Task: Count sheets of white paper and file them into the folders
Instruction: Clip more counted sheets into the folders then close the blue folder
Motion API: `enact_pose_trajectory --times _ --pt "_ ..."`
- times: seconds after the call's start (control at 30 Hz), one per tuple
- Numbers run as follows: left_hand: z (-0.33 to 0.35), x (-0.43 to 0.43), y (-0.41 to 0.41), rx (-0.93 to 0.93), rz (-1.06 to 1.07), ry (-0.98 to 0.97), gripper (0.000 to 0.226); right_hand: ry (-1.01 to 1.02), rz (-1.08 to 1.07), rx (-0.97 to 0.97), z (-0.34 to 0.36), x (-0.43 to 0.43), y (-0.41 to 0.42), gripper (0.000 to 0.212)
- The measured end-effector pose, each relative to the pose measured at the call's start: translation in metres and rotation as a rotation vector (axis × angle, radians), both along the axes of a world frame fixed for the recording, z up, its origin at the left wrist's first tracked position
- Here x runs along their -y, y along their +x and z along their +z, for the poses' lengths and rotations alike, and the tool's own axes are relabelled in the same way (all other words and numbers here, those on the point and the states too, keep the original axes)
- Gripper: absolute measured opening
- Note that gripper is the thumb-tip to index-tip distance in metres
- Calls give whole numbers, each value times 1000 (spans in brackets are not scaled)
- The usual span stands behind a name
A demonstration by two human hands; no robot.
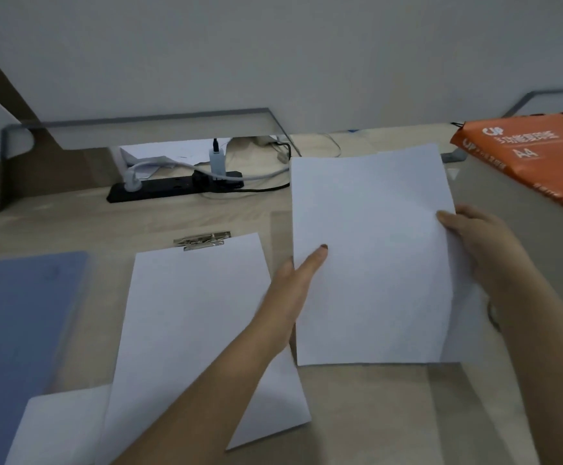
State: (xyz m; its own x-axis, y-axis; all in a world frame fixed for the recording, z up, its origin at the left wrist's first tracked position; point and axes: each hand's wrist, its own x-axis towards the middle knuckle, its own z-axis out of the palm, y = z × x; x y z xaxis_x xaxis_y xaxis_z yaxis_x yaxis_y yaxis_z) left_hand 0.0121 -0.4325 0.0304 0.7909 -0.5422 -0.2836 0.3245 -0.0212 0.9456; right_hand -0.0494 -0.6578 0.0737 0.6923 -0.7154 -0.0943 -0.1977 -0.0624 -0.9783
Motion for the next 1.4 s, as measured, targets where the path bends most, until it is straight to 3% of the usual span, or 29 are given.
enact_pose_trajectory --times 0.2,0.3,0.43,0.67,0.87,0.93,1.07,1.2,1.4 --pt "42 -58 21 206 116 38 13 13 55 129 11 -57 29 11" --pt "47 -105 35 257 226 85 19 220 300 201 10 -96 40 17" --pt "29 -164 44 276 368 183 15 380 584 64 -12 -159 47 28" --pt "15 -256 45 228 463 316 18 369 713 -1 -35 -246 68 31" --pt "9 -360 63 535 819 763 32 426 745 4 -48 -307 75 30" --pt "6 -393 74 489 814 887 37 436 745 2 -54 -328 76 30" --pt "1 -427 88 306 669 851 42 457 709 -9 -68 -363 78 31" --pt "1 -433 95 202 545 791 9 439 688 -7 -78 -387 79 33" --pt "-6 -443 100 151 554 692 19 378 663 -8 -89 -403 82 35"
